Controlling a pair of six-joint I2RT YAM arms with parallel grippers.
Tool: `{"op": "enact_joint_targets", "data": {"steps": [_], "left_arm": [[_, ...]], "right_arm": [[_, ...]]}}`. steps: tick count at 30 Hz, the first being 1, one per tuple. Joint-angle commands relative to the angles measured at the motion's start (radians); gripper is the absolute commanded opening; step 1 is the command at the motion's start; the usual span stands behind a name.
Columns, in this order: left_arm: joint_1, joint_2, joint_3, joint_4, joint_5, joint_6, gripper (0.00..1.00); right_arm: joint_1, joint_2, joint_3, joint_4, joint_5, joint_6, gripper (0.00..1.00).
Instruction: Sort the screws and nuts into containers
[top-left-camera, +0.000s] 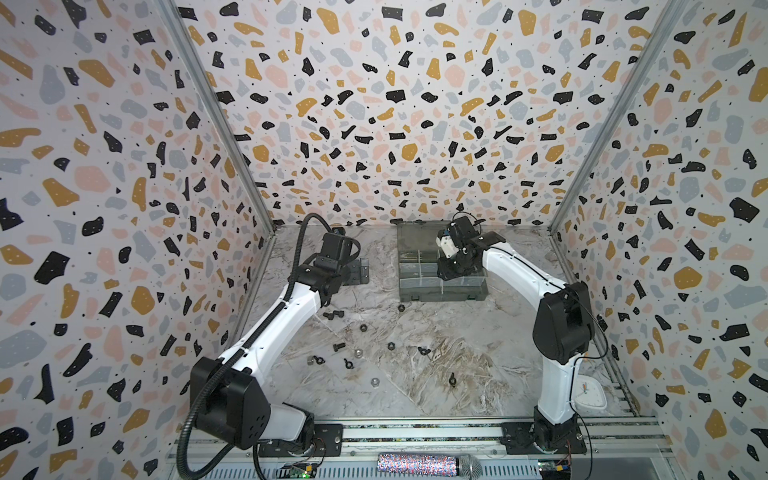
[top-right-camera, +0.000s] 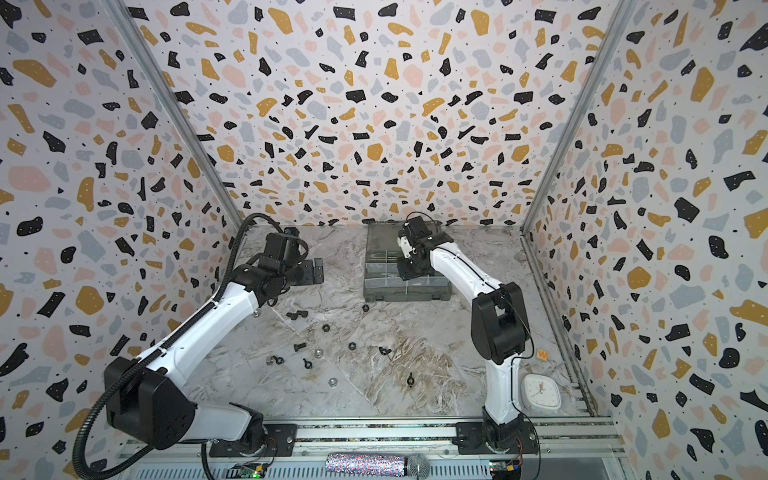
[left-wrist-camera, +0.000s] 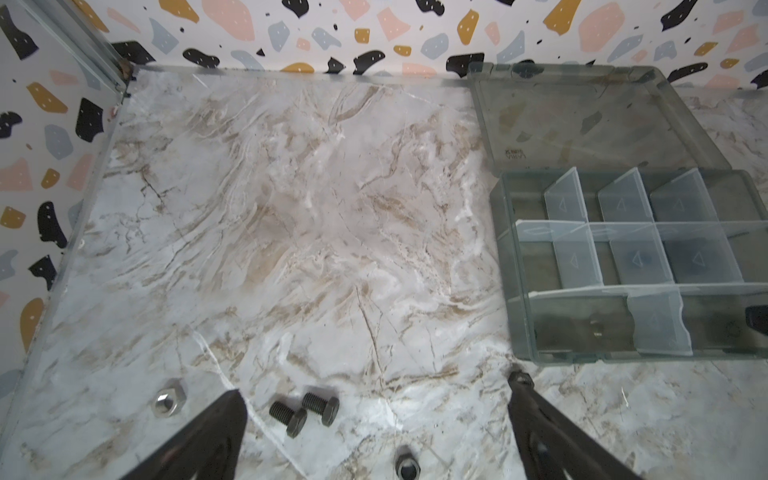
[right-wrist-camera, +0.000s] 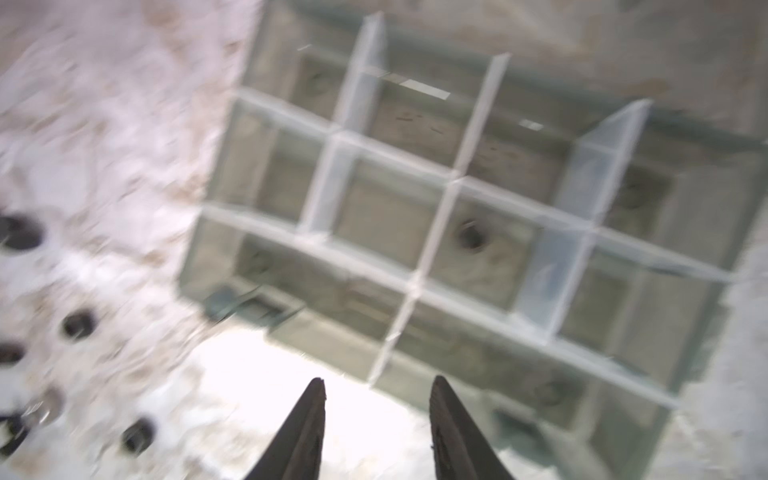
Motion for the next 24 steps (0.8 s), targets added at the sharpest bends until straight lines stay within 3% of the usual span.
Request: {"op": "enact_joint_targets", "data": {"steps": [1, 9, 13, 19, 24], "left_arm": [[0.005, -0.067, -0.063, 0.005, 0.048, -0.027, 1.0], [-0.004, -0.207, -0.173, -0.053, 0.147, -0.055, 1.0], [-0.029, -0.277, -0.22, -0.086, 0.212, -0.045, 1.0], [-0.071, -0.349, -0.269, -0.073, 0.42, -0.014, 1.0], [-0.096, -0.374, -0.283, -0.08, 0.484, -0.003, 1.0]], "right_arm": [[0.078, -0.04, -0.093, 0.005, -0.026, 0.038, 0.44], [0.208, 0.002, -0.125, 0.059, -0.058, 0.091, 0.44], [0.216, 0.06, -0.085, 0.066, -0.054, 0.091, 0.44], [0.216, 0.15, -0.026, 0.082, -0.058, 0.076, 0.44], [0.215, 0.221, 0.039, 0.086, -0.042, 0.069, 0.44]]}}
